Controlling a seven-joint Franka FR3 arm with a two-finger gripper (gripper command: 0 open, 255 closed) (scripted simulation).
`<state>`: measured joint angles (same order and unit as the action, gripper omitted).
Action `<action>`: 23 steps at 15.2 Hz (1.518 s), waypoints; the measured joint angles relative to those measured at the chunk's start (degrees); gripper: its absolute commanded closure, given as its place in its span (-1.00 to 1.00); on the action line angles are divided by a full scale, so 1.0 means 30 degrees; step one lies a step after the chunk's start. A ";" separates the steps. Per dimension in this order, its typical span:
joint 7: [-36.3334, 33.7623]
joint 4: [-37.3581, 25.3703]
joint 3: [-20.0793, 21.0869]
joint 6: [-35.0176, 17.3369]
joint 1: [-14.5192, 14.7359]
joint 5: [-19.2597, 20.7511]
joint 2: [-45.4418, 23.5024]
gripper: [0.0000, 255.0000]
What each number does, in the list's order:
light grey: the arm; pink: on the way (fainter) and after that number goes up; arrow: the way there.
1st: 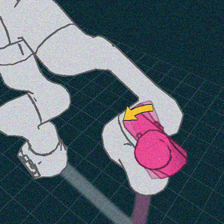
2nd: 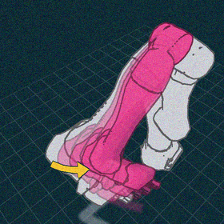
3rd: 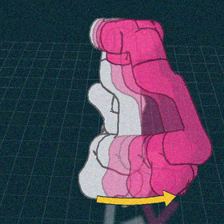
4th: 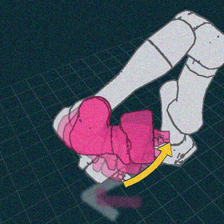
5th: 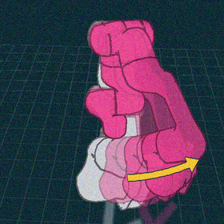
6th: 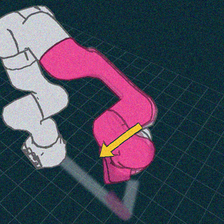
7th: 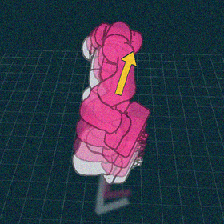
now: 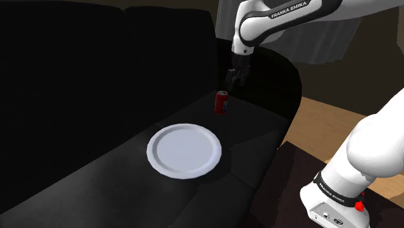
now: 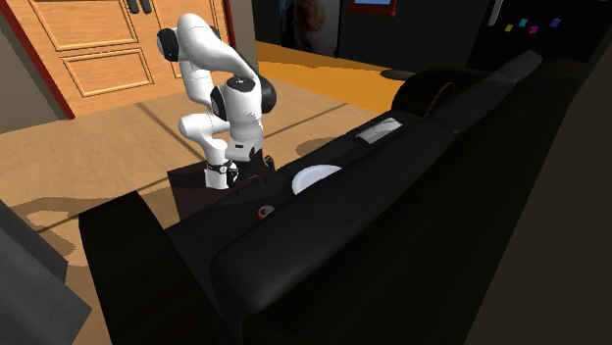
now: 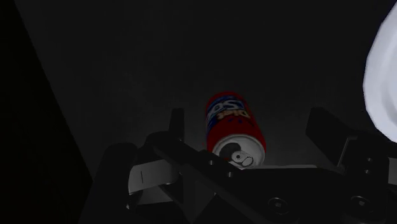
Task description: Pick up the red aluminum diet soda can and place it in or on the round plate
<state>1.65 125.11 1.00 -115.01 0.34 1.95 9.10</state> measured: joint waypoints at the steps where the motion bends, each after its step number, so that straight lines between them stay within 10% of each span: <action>1: -0.0100 -0.0539 0.0068 -0.0259 0.0069 -0.0117 -0.0754 -1.00; 20: 0.0089 -0.2217 0.0059 -0.3150 0.0097 -0.0623 -0.5074 -1.00; 21: 0.0089 -0.2217 0.0059 -0.3150 0.0097 -0.0623 -0.5074 1.00; 23: 0.0089 -0.2218 0.0057 -0.3150 0.0096 -0.0621 -0.5073 1.00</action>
<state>1.92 118.46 1.17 -124.46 0.63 0.09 -6.12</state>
